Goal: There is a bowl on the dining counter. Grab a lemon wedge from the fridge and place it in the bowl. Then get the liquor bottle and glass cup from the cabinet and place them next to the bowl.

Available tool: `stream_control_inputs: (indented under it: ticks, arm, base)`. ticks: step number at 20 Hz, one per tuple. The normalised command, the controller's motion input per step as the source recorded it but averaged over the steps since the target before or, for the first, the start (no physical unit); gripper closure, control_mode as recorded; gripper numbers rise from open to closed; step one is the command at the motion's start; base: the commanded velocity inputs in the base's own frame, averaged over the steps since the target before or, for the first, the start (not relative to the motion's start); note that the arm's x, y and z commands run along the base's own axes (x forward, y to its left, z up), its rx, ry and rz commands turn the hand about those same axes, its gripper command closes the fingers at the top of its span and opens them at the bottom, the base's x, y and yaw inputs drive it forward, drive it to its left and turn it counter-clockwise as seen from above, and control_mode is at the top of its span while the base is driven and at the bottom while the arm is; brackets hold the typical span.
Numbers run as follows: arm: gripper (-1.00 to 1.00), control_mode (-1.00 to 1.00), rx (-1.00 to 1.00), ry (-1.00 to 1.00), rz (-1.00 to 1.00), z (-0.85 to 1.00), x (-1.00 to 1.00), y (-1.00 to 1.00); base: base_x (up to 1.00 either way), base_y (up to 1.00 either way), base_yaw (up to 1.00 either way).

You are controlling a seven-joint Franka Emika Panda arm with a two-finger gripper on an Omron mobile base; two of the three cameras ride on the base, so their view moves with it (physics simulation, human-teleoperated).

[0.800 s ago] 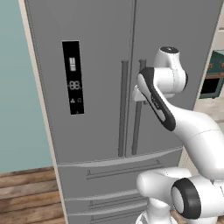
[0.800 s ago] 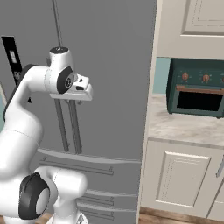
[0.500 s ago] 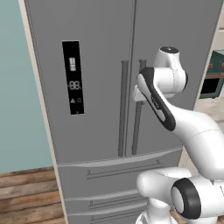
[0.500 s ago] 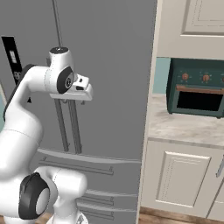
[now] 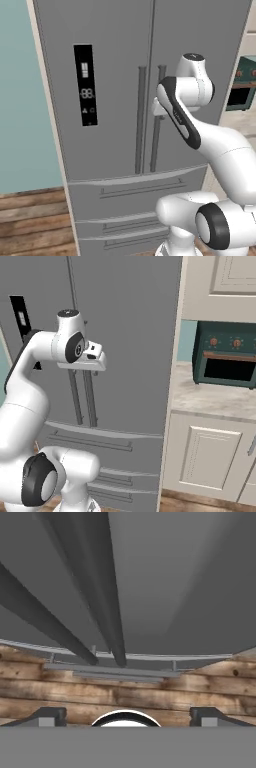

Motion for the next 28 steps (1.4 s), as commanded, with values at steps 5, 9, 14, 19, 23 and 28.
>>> stream_control_inputs:
  ticks: [5,9,14,19,23,28]
  arm:
    - [-1.00,1.00,0.00,0.00,0.00,0.00,0.00,0.00]
    - [-1.00,1.00,0.00,0.00,0.00,0.00,0.00,0.00]
    - [-1.00,1.00,0.00,0.00,0.00,0.00,0.00,0.00]
    - [-1.00,1.00,0.00,0.00,0.00,0.00,0.00,0.00]
    - [-1.00,1.00,0.00,0.00,0.00,0.00,0.00,0.00]
    - [-1.00,1.00,0.00,0.00,0.00,0.00,0.00,0.00]
  base:
    - [-0.38,0.17,0.07]
    - [-0.44,0.14,0.05]
    - [-0.50,0.10,0.00]
    - [-0.42,0.22,-0.06]
    - [-0.21,0.33,-0.09]
    - [0.00,0.39,-0.07]
